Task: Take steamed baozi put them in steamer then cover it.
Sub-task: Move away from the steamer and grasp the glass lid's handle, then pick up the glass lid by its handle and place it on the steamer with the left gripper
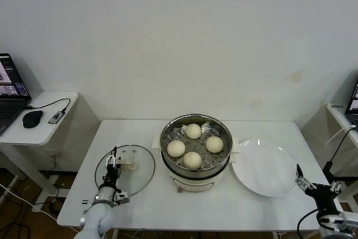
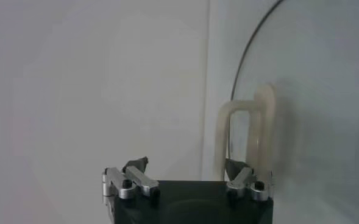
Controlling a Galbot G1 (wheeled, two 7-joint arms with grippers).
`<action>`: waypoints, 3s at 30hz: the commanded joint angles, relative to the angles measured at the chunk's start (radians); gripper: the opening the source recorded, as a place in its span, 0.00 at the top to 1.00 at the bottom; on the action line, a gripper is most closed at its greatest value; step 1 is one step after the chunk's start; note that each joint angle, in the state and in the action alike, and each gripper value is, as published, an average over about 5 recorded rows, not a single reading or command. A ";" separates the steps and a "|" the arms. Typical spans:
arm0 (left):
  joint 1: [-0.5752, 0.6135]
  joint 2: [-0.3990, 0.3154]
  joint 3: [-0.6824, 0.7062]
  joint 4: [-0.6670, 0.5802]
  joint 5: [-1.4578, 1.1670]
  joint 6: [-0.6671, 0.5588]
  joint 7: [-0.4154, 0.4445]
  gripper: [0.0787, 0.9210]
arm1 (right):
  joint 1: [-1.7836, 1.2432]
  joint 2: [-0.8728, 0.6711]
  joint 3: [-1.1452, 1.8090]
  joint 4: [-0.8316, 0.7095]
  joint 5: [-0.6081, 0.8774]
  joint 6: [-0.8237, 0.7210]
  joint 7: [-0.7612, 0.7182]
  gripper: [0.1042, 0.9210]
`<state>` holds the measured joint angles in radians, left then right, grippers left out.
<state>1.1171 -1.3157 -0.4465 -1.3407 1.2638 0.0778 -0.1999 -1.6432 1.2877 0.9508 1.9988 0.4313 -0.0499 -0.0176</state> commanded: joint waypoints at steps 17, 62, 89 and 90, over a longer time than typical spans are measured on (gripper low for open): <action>-0.026 0.006 0.007 0.074 -0.035 -0.007 -0.028 0.85 | -0.024 0.011 0.023 0.015 -0.006 -0.003 -0.010 0.12; -0.032 -0.147 0.236 -0.652 0.320 0.669 0.523 0.92 | 0.072 0.039 -0.021 -0.047 -0.036 -0.034 -0.001 0.12; -0.237 -0.294 0.564 -0.416 0.406 0.701 0.609 0.92 | 0.112 0.059 0.014 -0.113 -0.043 -0.026 0.002 0.12; -0.241 -0.295 0.574 -0.413 0.401 0.701 0.609 0.92 | 0.112 0.060 0.015 -0.114 -0.044 -0.027 0.002 0.12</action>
<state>0.9265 -1.5782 -0.0028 -1.8061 1.6549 0.7365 0.3845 -1.5351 1.3448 0.9595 1.8940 0.3912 -0.0768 -0.0159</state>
